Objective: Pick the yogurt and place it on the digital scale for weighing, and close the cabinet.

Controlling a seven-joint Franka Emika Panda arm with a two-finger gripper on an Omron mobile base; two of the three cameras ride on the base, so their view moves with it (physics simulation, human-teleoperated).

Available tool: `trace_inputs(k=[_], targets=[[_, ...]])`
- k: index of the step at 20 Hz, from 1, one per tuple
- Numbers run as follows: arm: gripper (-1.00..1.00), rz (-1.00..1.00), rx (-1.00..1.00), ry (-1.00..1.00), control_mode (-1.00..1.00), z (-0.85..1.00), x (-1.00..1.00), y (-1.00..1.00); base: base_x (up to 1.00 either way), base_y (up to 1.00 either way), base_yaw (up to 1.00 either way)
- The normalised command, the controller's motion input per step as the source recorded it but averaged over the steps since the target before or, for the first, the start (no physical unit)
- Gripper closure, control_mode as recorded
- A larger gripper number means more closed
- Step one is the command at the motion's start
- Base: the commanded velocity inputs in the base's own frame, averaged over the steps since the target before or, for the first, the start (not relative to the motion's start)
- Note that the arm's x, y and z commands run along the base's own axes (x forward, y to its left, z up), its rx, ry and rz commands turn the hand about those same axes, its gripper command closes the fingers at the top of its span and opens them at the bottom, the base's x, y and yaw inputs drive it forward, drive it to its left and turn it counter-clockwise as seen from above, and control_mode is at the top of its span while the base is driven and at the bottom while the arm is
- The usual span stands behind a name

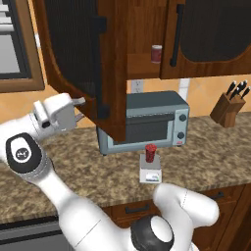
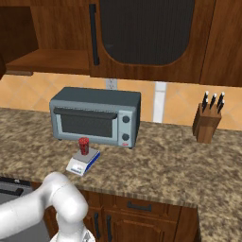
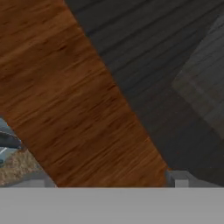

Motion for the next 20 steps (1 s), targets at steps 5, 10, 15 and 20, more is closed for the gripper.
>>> trace_inputs(k=[5, 10, 15, 20], targets=[[-1.00, 0.00, 0.35, 0.29, -1.00, 0.70, -0.04, -1.00, 0.00, 0.00, 0.00], [-1.00, 0.00, 0.27, 0.37, -1.00, 0.61, 0.00, -1.00, 0.00, 0.00, 0.00], [-1.00, 0.09, 0.14, 0.07, -1.00, 0.00, 0.55, -1.00, 0.00, 0.00, 0.00], [-1.00, 0.19, 0.10, -0.05, -1.00, -0.03, 0.33, -1.00, 0.00, 0.00, 0.00]])
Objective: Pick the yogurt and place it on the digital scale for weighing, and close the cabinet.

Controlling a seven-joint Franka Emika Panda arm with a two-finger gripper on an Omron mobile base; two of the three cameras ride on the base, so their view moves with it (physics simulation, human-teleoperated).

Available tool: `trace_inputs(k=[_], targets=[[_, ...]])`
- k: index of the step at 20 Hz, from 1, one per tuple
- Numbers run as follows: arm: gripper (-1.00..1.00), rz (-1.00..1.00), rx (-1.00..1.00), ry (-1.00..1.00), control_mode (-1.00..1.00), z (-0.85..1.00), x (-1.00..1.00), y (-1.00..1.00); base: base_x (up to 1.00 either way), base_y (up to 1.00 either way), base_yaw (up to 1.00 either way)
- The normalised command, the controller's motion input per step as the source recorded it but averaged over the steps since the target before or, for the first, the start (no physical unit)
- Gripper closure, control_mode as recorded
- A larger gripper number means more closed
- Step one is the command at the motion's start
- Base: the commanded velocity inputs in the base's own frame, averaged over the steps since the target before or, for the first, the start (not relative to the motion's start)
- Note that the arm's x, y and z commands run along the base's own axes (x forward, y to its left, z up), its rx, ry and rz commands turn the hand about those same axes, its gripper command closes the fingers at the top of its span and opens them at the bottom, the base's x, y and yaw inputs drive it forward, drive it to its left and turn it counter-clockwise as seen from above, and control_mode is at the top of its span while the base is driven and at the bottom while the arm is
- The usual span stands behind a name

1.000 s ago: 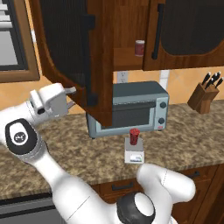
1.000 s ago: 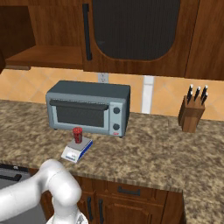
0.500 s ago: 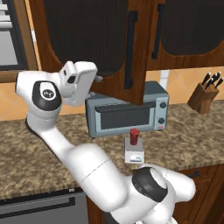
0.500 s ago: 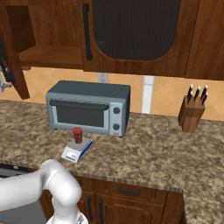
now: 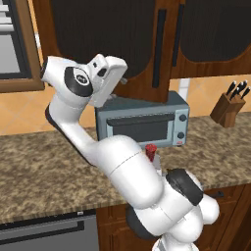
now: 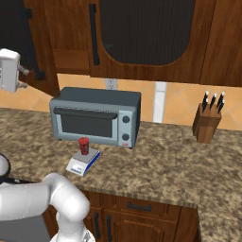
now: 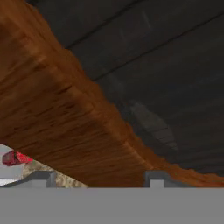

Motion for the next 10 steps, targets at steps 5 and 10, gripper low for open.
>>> trace_inputs(k=[5, 10], targets=[[-1.00, 0.20, 0.13, -0.07, -1.00, -0.03, 0.58, -1.00, 0.00, 0.00, 0.00], [-1.00, 0.22, 0.18, -0.06, -1.00, 0.00, 0.92, -1.00, 0.00, 0.00, 0.00]])
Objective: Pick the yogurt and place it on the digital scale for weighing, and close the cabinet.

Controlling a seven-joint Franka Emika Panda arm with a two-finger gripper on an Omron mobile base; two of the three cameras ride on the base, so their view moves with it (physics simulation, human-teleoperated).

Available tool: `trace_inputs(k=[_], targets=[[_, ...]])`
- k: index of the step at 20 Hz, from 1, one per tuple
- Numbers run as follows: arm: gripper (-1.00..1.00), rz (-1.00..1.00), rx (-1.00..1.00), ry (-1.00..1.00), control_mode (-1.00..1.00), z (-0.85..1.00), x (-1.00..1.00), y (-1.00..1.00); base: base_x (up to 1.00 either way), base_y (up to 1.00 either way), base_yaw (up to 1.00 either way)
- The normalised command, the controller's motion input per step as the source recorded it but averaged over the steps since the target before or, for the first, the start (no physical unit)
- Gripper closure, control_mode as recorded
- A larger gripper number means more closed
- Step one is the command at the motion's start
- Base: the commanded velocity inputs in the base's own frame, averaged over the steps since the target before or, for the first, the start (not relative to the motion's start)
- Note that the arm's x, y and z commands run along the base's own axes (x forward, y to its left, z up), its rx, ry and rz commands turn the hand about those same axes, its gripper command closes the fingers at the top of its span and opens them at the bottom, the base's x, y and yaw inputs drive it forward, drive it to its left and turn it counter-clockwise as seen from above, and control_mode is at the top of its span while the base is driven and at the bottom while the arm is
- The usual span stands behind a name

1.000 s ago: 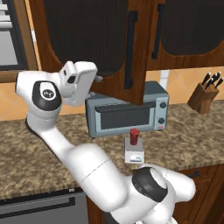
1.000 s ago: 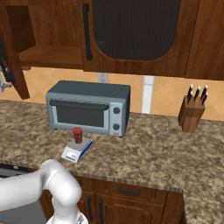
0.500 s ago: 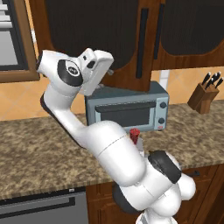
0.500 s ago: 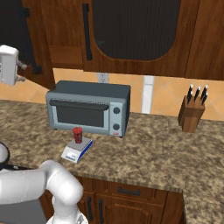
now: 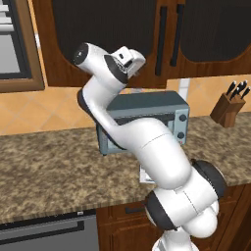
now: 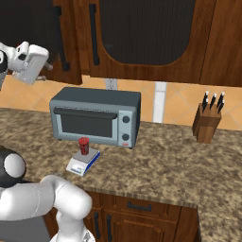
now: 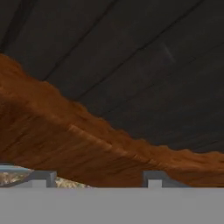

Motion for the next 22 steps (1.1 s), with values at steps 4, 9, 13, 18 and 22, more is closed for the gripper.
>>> trace_inputs(k=[4, 9, 13, 18, 22], targets=[[-1.00, 0.22, 0.18, -0.09, -1.00, 0.04, 0.99, -1.00, 0.00, 0.00, 0.00], [-1.00, 0.22, 0.17, -0.09, -1.00, 0.07, 1.00, -1.00, 0.00, 0.00, 0.00], [-1.00, 0.20, 0.10, -0.09, -1.00, 0.00, 1.00, -0.83, 0.00, 0.00, 0.00], [-1.00, 0.20, 0.15, -0.42, -1.00, -0.06, 0.40, -0.93, 0.00, 0.00, 0.00], [-1.00, 0.18, 0.23, -0.85, -1.00, -0.45, -0.24, -1.00, 0.00, 0.00, 0.00]])
